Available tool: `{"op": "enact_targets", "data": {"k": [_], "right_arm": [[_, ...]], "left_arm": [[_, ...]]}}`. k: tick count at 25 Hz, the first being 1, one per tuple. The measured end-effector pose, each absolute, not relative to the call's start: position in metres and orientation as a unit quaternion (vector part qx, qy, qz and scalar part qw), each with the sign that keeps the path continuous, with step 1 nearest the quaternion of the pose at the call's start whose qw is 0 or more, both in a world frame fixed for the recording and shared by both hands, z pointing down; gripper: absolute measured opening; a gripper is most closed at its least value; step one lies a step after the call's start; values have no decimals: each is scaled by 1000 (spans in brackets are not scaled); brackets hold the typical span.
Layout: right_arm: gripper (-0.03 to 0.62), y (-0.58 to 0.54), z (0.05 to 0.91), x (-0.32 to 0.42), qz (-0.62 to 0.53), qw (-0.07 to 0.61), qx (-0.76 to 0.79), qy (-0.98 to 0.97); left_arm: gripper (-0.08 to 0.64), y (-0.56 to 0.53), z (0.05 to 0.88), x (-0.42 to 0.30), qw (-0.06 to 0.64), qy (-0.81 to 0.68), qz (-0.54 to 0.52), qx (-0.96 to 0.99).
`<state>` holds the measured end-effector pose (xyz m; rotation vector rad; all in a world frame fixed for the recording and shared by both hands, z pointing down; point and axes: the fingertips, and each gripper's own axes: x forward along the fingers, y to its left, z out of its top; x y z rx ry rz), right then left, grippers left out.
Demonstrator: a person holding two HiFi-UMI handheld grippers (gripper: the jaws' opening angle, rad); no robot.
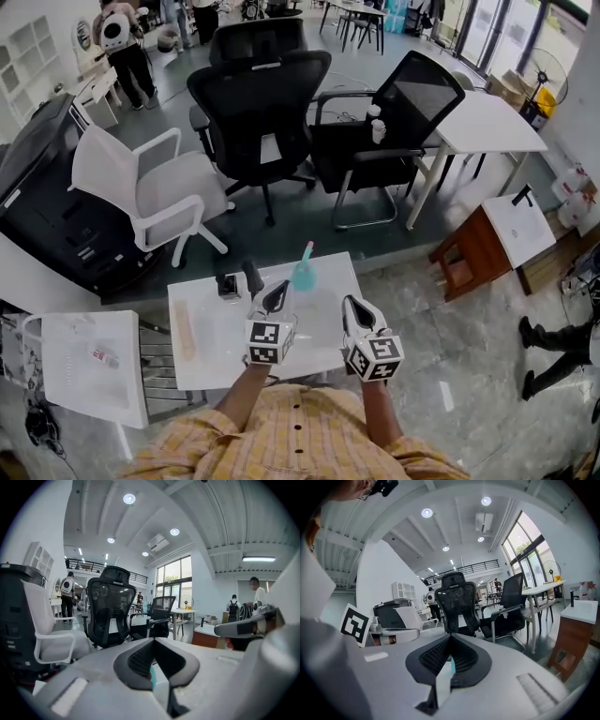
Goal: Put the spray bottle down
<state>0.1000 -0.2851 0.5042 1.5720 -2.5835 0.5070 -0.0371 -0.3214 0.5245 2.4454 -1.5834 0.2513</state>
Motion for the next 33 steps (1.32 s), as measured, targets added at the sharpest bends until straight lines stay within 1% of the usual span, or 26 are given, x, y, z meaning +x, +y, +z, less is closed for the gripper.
{"op": "enact_targets", "data": {"k": [12, 26, 33], "right_arm": [[-2, -302, 489, 87, 145, 31, 506, -850], [-2, -312, 489, 80, 151, 23, 499, -853], [-2, -322, 490, 86, 147, -2, 491, -859]], "left_arm": [[-2, -322, 508, -58, 95, -550, 64, 827], [0, -323, 509, -67, 99, -555, 54, 824], [0, -332, 509, -63, 95, -552, 45, 827]]}}
